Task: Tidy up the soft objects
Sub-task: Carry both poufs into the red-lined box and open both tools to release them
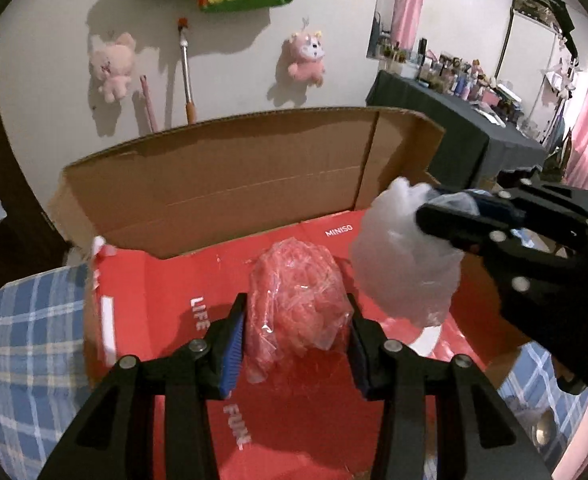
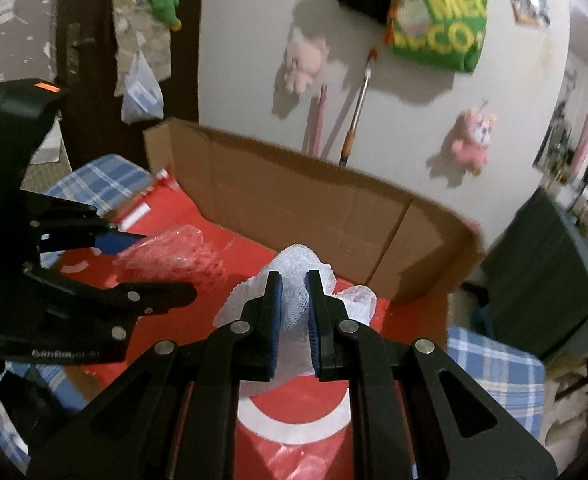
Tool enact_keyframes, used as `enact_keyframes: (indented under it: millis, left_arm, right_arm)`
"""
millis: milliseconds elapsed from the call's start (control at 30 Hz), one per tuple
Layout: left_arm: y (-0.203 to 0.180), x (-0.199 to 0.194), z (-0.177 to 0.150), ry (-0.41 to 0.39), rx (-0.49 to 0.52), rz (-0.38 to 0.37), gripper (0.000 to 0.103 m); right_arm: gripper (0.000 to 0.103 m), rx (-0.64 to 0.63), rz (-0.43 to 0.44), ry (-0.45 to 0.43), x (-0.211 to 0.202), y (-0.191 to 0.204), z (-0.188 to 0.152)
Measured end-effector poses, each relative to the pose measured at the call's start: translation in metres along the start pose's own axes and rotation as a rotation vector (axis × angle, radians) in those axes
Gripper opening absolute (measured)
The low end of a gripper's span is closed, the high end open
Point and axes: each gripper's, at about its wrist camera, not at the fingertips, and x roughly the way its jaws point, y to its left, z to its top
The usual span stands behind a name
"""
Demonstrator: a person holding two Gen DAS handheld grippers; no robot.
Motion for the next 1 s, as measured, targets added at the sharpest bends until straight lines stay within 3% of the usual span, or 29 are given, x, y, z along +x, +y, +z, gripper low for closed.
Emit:
enact_keyframes:
  millis: [200,333,467,567,700,767,867,933,1000]
  left_arm:
    - [0.005,0.041,0.012,0.087,-0.005,0.020,0.047]
    - [0.003,0.053,0.015,0.086,-0.002,0.046,0.048]
    - [0.005,0.063,0.014,0.093,-0.006,0.061,0.048]
    - [0.010,0.071,0.012,0.114,-0.023,0.064,0.049]
    - [0.013,0.071,0.009,0.116,-0.036,0.059,0.054]
    - [0.015,0.071,0.009,0.116,-0.049,0.063,0.062]
    - [0.017,0.068,0.009,0.111,-0.073,0.065,0.071]
    - [0.019,0.067,0.008,0.112,-0.080,0.061,0.076]
    - [0.018,0.066,0.006,0.111,-0.074,0.066,0.078]
  right_arm:
    - [0.011,0.038,-0.021,0.084,0.039,-0.010,0.008]
    - [0.011,0.111,0.002,0.113,0.055,-0.019,0.010]
    - [0.012,0.125,-0.034,0.133,0.065,-0.025,0.011]
    - [0.016,0.184,0.004,0.146,0.067,-0.033,0.014]
    - [0.018,0.192,0.014,0.163,0.068,-0.035,0.015]
    - [0.022,0.179,0.000,0.166,0.066,-0.033,0.015]
    - [0.037,0.192,0.001,0.182,0.067,-0.035,0.017]
    - [0.070,0.193,-0.019,0.172,0.064,-0.035,0.018]
    - [0.070,0.187,-0.034,0.159,0.060,-0.036,0.020]
